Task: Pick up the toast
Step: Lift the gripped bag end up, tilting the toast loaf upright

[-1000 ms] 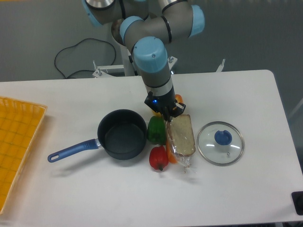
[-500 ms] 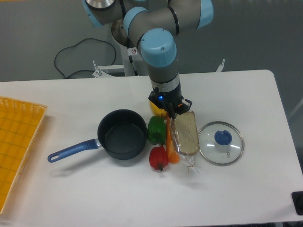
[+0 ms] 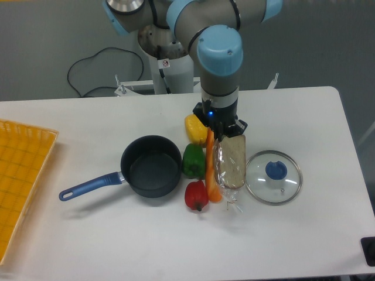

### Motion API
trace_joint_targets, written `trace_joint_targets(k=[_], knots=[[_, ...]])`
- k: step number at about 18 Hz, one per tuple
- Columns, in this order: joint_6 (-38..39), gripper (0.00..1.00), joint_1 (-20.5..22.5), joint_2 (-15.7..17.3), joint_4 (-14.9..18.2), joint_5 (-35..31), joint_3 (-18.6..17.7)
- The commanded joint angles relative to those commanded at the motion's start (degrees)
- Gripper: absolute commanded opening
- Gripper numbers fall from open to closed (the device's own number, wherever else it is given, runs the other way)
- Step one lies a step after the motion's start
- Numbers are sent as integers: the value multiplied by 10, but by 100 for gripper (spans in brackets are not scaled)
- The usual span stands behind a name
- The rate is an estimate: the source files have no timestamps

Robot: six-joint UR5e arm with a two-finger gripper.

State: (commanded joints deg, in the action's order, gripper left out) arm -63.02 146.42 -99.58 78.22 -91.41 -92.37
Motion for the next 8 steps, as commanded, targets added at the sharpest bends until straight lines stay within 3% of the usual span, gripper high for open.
trace_joint_targets(k=[8], knots=[[-7, 14, 4, 2, 12, 2, 8]])
